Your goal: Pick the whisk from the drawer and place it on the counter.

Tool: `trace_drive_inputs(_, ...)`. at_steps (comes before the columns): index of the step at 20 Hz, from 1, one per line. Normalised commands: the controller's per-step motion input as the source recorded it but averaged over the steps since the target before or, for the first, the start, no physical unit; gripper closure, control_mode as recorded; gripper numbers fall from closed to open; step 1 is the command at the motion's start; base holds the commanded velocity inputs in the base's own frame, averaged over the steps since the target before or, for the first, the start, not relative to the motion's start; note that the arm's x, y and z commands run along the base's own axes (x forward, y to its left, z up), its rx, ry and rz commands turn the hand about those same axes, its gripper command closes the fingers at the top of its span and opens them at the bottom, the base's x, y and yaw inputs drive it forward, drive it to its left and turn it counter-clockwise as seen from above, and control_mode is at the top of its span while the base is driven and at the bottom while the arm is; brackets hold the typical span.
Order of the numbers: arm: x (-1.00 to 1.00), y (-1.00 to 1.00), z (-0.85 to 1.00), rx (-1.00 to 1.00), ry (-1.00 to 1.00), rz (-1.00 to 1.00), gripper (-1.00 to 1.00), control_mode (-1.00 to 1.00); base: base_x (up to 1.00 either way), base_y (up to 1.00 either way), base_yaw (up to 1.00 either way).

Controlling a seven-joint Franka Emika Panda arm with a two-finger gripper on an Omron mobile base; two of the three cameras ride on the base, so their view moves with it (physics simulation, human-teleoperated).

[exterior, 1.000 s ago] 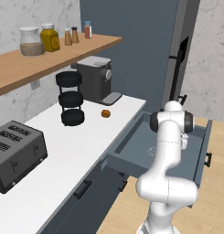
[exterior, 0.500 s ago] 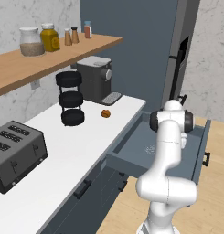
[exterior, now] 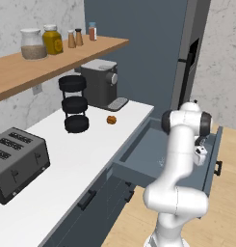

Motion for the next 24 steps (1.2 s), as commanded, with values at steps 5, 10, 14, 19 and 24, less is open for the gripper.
trace_drive_inputs(5, 0.0, 0.07, 0.9, 0.08, -0.32, -0.08, 1.0, -1.0, 0.0, 0.0, 0.0)
trace_drive_inputs(10, 0.18, 0.2, 1.0, 0.08, -0.14, -0.09, 1.0, -1.0, 0.0, 0.0, 0.0)
trace_drive_inputs(14, 0.2, 0.55, 1.0, 0.05, -0.02, -0.03, 1.0, -1.0, 0.0, 0.0, 0.0)
trace_drive_inputs(19, 0.27, 0.9, 1.0, 0.02, 0.01, 0.0, 1.0, -1.0, 0.0, 0.0, 0.0)
trace_drive_inputs(24, 0.29, 1.0, 0.95, 0.0, 0.08, 0.0, 1.0, -1.0, 0.0, 0.0, 0.0)
